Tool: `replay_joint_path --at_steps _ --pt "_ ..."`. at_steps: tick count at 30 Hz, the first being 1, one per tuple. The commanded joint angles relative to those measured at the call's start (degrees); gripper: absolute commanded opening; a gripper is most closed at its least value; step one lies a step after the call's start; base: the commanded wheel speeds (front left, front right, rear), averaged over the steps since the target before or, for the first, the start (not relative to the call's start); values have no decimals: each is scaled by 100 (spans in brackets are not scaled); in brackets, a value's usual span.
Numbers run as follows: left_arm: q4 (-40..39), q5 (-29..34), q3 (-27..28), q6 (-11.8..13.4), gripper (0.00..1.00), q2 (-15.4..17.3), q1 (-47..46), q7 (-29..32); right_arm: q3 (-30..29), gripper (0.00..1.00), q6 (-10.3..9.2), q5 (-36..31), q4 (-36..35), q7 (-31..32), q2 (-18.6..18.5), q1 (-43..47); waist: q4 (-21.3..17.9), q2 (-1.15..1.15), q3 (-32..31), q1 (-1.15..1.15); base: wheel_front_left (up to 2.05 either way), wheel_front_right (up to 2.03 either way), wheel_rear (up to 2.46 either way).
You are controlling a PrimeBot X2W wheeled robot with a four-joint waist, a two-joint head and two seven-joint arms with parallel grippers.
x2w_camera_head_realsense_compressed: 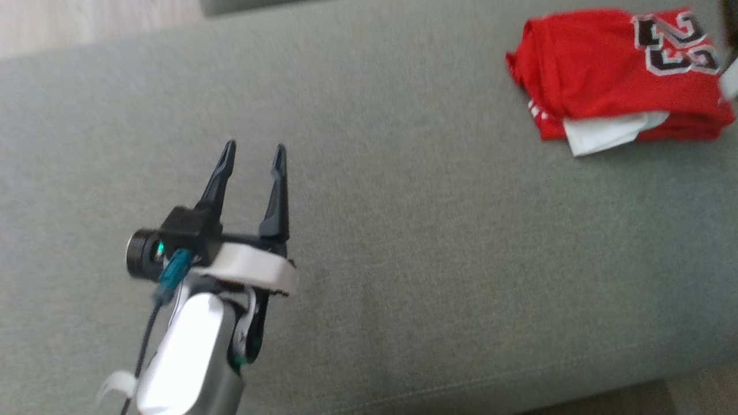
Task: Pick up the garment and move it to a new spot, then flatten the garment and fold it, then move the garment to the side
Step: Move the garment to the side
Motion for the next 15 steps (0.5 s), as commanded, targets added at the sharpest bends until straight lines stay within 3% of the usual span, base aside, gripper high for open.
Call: replay_joint_path --at_steps 1,11,15 --pt "-235 -100 288 -34 100 69 35 -42 -48 100 -4 105 -239 -91 43 296 115 0 -513 0 0 0 0" --pt "-109 -406 752 -49 100 129 603 -42 -565 100 -4 75 -1004 -434 284 1804 341 0 -1244 0 0 0 0" --pt "-21 -374 866 37 100 220 639 -42 -1159 100 -4 -195 -1441 -491 427 2487 421 0 -1276 0 0 0 0"
